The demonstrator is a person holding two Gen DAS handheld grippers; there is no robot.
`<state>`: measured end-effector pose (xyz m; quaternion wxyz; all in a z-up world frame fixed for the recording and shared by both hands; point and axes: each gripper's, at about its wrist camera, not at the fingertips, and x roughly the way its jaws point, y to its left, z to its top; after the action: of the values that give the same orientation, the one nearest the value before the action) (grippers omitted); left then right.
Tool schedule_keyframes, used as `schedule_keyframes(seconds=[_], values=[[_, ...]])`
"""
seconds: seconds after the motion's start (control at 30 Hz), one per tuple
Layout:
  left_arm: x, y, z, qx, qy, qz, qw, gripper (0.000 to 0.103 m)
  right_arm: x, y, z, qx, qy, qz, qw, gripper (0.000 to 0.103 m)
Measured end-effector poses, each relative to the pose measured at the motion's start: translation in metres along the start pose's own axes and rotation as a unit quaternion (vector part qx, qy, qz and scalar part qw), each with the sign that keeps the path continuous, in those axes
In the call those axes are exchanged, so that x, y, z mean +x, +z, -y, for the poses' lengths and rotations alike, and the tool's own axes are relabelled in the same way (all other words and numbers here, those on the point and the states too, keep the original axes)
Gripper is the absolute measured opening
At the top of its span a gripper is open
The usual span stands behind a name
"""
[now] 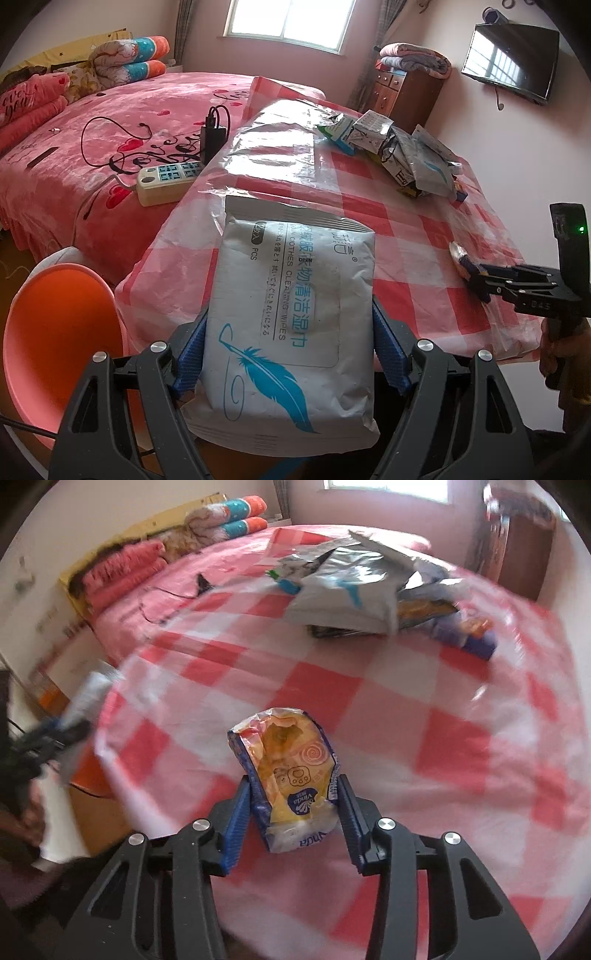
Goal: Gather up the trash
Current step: 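Lift the wipes packet with the left tool while the right tool grasps the yellow snack bag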
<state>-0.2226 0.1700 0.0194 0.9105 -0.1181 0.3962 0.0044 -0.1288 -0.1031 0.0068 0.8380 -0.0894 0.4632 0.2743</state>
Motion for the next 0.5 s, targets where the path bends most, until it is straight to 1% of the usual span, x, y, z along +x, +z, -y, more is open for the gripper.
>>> schedule_keyframes(seconds=[0.03,0.1,0.13,0.17,0.27,0.3,0.33,0.4,0.5], values=[[0.0,0.0,0.0,0.0,-0.001,0.0,1.0,0.078,0.0,-0.001,-0.001,0.013,0.019,-0.002,1.0,0.045],[0.001,-0.001,0.0,-0.001,-0.004,-0.001,1.0,0.078,0.002,-0.002,0.005,0.061,0.08,-0.007,0.995,0.045],[0.001,-0.001,-0.001,-0.001,-0.005,-0.002,1.0,0.078,0.004,-0.003,0.011,0.095,0.12,-0.011,0.988,0.045],[0.001,-0.001,-0.001,-0.001,-0.006,-0.002,1.0,0.078,0.007,-0.005,0.018,0.13,0.156,-0.017,0.979,0.045],[0.002,-0.001,-0.002,-0.003,-0.007,-0.002,1.0,0.078,0.013,-0.008,0.037,0.198,0.208,-0.028,0.957,0.045],[0.002,-0.001,-0.003,-0.005,-0.008,-0.003,1.0,0.078,0.013,-0.009,0.041,0.21,0.212,-0.027,0.954,0.046],[0.003,-0.002,-0.004,-0.006,-0.009,-0.003,0.9999,0.078,0.01,-0.007,0.043,0.211,0.199,-0.022,0.957,0.047],[0.004,-0.002,-0.004,-0.008,-0.01,-0.006,0.9999,0.078,0.003,-0.003,0.041,0.192,0.159,-0.014,0.968,0.051],[0.005,-0.003,-0.003,-0.009,-0.011,-0.009,0.9999,0.078,-0.005,0.003,0.032,0.159,0.085,-0.006,0.984,0.059]])
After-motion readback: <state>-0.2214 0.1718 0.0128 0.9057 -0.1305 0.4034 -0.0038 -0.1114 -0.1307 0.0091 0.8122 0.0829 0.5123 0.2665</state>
